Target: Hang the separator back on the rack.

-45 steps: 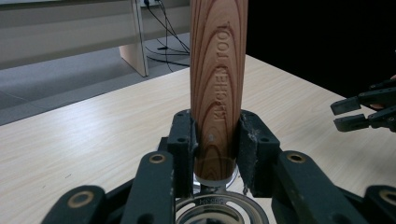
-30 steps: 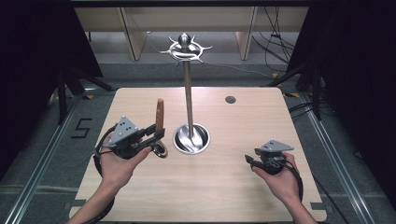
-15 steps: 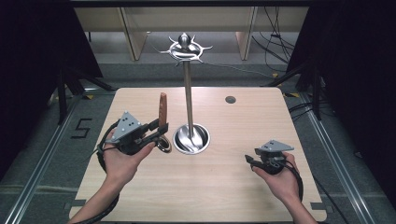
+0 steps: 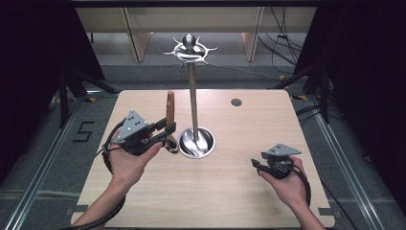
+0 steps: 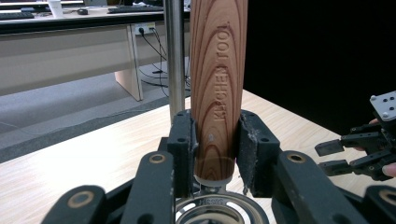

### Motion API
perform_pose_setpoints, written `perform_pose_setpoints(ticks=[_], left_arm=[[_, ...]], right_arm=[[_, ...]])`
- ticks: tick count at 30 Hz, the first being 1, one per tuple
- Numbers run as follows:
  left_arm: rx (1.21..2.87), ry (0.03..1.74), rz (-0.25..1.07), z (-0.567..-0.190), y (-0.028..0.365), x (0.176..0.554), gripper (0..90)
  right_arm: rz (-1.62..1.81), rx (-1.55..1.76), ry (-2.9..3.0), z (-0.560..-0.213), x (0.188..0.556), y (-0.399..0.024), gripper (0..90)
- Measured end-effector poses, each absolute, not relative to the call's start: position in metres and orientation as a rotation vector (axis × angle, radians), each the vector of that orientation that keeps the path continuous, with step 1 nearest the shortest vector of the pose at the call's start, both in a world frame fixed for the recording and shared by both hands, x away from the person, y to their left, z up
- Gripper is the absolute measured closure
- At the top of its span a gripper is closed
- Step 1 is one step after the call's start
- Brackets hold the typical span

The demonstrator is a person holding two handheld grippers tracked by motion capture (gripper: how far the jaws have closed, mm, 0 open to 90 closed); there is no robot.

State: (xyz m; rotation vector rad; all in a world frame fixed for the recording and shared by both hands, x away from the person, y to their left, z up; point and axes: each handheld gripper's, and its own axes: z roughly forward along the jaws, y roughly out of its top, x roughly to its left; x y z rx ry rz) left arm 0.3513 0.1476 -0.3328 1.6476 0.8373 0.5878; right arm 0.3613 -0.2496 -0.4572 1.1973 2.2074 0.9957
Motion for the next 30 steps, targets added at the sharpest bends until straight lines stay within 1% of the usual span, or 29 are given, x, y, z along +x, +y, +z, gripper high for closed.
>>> perform_pose_setpoints(ticks=[10,12,30], left_arm=[[1.630,0.836,0.605,-0.327,0.144,0.355,68.0],[1.626,0.832,0.610,-0.325,0.143,0.356,68.0],[1.609,0.827,0.622,-0.315,0.135,0.360,68.0]], right_arm=[[0.982,1.186,2.203,-0.457,0.361,-0.250,51.9],[1.001,1.251,2.201,-0.456,0.359,-0.248,51.9],[1.001,1.228,2.193,-0.457,0.360,-0.249,51.6]])
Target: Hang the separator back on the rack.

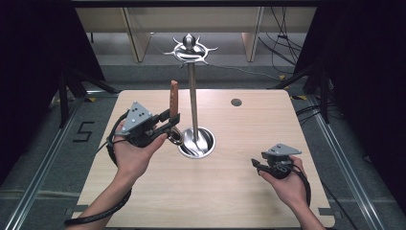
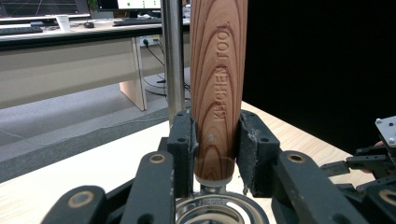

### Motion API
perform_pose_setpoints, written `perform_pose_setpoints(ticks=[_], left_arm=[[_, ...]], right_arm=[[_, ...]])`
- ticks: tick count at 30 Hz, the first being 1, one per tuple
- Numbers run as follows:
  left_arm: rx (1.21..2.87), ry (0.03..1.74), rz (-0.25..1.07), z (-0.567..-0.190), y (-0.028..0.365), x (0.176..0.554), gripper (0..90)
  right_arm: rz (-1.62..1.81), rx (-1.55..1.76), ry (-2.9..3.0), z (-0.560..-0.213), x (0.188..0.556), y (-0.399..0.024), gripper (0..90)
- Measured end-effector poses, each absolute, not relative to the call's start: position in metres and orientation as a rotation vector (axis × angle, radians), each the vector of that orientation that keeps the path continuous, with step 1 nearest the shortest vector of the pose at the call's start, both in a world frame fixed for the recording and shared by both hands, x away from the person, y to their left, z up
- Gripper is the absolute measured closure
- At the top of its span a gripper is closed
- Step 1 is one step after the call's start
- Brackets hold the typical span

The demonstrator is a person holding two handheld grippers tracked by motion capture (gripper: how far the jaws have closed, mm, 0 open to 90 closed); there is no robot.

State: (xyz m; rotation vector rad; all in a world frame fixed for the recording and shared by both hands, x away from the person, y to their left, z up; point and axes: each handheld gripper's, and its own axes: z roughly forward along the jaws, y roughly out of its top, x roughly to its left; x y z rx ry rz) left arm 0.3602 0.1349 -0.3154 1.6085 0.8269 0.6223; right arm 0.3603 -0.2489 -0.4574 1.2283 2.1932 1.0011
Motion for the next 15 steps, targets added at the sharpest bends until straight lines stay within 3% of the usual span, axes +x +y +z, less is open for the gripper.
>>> perform_pose_setpoints(ticks=[15], left_arm=[[1.591,0.829,0.623,-0.3092,0.1295,0.3623,68.0]], right_arm=[[1.007,1.231,2.187,-0.4577,0.3603,-0.2485,51.2]])
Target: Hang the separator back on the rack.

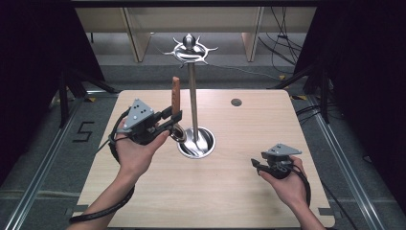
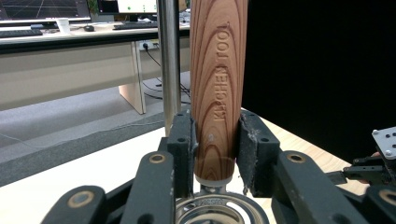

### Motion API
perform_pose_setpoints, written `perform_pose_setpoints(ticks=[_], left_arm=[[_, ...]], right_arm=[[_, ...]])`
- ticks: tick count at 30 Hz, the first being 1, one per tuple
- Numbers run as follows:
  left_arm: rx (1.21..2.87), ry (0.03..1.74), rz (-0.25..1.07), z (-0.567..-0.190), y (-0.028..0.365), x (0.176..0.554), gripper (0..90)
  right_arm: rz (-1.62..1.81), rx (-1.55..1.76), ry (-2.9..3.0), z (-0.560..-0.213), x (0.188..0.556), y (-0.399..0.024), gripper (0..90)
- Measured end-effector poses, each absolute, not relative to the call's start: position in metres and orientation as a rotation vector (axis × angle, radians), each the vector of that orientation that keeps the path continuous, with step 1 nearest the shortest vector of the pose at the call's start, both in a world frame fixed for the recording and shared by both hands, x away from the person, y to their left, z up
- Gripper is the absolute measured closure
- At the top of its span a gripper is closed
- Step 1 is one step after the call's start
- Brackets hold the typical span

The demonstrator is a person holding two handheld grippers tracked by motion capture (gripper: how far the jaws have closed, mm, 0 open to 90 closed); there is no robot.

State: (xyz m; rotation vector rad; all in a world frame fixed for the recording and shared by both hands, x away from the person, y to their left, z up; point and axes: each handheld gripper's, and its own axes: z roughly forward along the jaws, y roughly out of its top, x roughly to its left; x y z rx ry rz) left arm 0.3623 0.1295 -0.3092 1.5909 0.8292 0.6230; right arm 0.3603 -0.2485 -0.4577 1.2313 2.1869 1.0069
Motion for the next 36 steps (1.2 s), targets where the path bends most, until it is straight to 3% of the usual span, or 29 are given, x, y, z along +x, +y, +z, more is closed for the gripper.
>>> perform_pose_setpoints(ticks=[36], left_arm=[[1.552,0.846,0.641,-0.294,0.123,0.372,68.0]], right_arm=[[1.008,1.210,2.184,-0.458,0.361,-0.249,50.8]])
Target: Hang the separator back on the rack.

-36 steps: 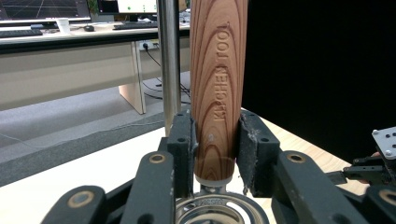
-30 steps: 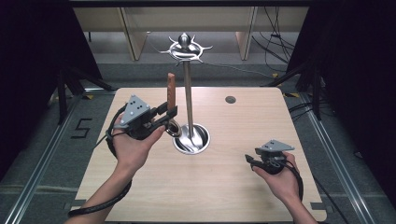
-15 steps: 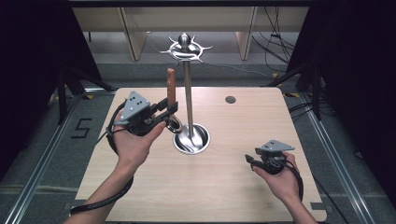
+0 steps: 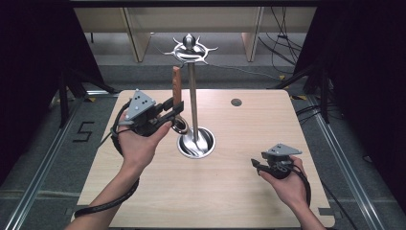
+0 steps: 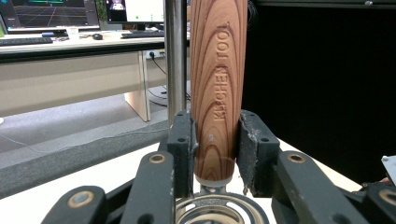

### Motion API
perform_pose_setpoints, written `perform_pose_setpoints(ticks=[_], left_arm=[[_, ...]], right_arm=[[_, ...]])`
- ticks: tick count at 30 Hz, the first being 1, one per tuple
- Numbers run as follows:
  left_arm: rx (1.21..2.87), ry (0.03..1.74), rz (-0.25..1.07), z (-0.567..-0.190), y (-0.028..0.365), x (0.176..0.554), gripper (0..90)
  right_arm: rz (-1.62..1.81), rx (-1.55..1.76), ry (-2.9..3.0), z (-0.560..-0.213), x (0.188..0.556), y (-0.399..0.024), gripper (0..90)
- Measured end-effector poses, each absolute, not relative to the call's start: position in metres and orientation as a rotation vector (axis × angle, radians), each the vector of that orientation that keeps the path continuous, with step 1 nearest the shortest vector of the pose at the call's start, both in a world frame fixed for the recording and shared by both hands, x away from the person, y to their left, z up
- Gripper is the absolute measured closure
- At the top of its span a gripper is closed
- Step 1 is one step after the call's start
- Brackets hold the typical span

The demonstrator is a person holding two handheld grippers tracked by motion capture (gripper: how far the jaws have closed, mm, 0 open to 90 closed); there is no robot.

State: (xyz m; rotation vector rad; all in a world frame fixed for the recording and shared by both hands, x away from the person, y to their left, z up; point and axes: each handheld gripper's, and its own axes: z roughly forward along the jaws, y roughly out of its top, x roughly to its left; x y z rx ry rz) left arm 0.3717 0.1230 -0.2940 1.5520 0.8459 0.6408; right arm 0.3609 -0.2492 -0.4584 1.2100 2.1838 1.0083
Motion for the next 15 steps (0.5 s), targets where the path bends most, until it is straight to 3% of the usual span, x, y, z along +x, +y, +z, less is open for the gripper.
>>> perform_pose_setpoints(ticks=[15], left_arm=[[1.541,0.859,0.671,-0.2878,0.1186,0.3757,68.0]], right_arm=[[1.003,1.224,2.196,-0.4578,0.3604,-0.2493,50.8]])
